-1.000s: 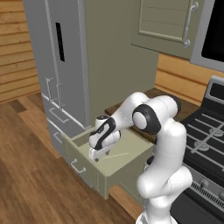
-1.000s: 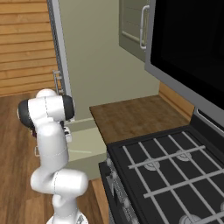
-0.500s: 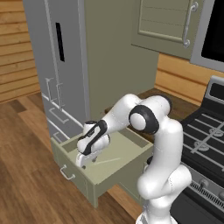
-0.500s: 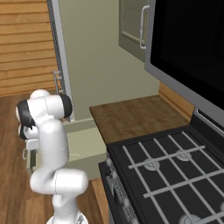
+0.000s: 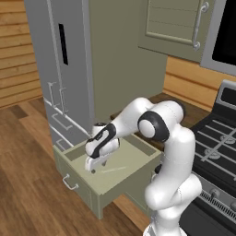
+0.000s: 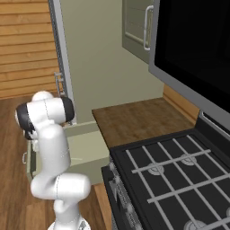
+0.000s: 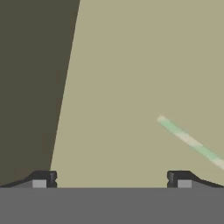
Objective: Take a straw from the drawer in front and place it inside the glass cup on the dining counter.
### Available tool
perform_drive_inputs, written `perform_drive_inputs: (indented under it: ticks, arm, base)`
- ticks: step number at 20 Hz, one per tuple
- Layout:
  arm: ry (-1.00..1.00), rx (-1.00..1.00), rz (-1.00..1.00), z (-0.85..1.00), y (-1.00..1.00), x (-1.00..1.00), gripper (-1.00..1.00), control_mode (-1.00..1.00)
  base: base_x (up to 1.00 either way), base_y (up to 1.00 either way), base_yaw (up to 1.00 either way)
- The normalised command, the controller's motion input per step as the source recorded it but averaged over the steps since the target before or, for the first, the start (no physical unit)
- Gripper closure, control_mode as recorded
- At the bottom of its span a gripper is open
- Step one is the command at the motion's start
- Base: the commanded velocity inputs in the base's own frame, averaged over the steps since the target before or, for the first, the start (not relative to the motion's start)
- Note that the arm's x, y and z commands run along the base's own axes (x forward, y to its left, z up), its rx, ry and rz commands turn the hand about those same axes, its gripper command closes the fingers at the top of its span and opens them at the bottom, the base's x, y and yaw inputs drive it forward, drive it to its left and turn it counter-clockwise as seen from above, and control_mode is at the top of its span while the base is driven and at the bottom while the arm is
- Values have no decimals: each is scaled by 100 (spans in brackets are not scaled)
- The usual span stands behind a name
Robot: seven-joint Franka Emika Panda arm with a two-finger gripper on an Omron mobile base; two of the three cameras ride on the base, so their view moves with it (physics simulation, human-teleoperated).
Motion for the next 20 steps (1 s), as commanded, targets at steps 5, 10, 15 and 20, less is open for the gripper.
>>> perform_drive_inputs:
  ticks: [5,10,15,20]
  arm:
    - [0,-2,1,-1,-38,47,-100,-100]
    - [0,-3,4,-15,-12,23,-100,-100]
    - [0,-7,7,-31,0,5,-100,-100]
    - [0,-7,10,-27,-5,21,-100,-100]
  base:
    - [0,0,0]
    - [0,0,0]
    - [0,0,0]
    - [0,0,0]
